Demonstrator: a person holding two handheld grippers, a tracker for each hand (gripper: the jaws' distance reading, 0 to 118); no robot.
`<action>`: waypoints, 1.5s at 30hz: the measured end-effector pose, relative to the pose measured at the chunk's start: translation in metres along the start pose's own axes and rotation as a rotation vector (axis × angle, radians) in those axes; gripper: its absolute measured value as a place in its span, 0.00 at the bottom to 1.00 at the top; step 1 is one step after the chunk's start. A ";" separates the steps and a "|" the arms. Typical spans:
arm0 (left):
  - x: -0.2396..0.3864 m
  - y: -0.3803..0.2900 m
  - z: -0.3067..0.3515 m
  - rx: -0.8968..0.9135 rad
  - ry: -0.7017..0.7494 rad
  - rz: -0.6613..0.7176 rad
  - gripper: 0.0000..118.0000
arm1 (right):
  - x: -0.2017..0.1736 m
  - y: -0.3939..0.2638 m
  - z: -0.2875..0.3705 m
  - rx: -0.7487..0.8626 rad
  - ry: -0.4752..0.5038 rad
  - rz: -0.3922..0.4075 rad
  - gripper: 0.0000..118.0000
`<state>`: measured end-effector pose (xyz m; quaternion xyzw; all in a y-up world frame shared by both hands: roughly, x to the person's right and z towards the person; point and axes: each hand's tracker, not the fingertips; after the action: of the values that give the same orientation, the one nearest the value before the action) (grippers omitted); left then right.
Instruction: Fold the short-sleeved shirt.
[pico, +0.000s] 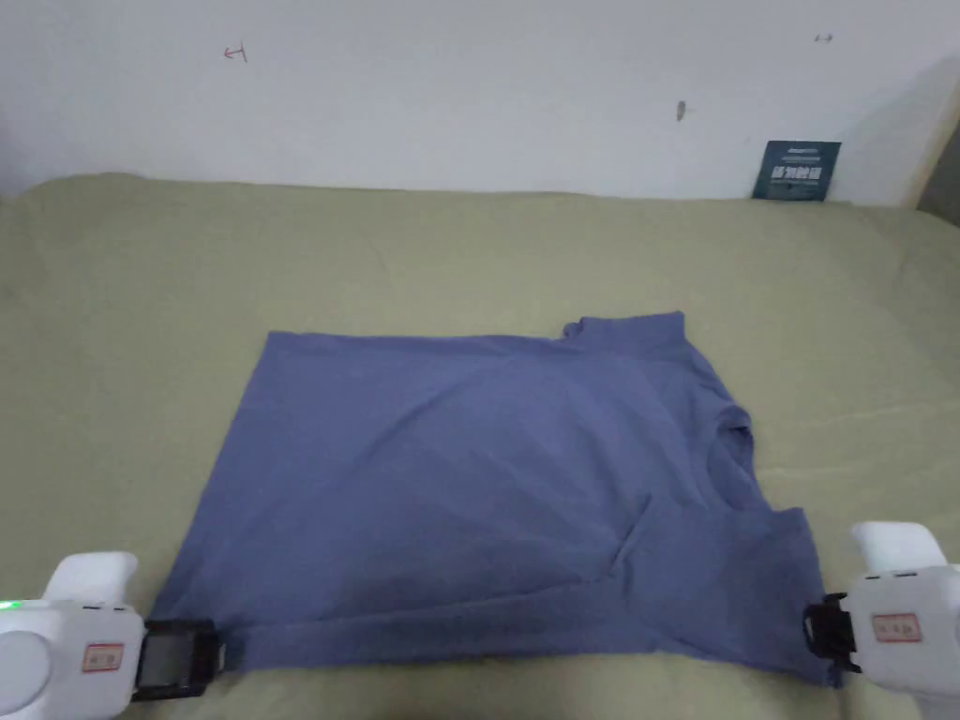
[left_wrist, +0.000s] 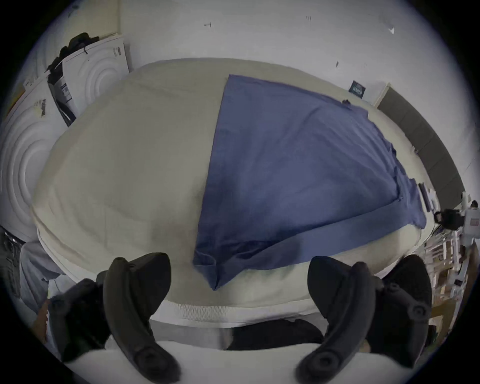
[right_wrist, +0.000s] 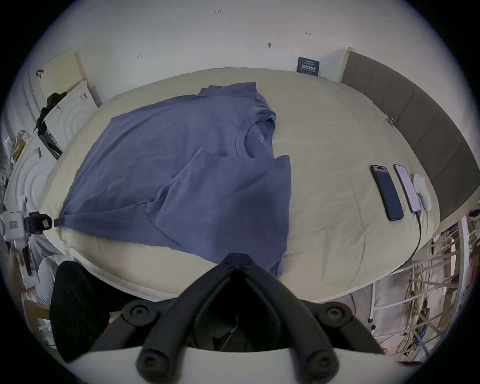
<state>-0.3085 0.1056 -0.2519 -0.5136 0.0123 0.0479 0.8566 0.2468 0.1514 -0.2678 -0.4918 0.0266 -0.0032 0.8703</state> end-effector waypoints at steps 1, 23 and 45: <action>0.000 0.001 -0.004 -0.001 0.005 -0.002 0.54 | 0.001 0.000 -0.001 0.002 -0.002 -0.001 0.00; -0.003 0.009 0.010 0.054 -0.049 0.065 0.00 | 0.020 -0.008 -0.037 -0.052 -0.004 0.012 0.02; 0.011 0.215 -0.017 -0.004 -0.012 -0.062 0.00 | 0.001 0.201 -0.071 -0.024 -0.045 0.126 0.02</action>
<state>-0.3171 0.1919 -0.4496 -0.5151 -0.0090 0.0245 0.8568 0.2404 0.1945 -0.4759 -0.4996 0.0381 0.0628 0.8631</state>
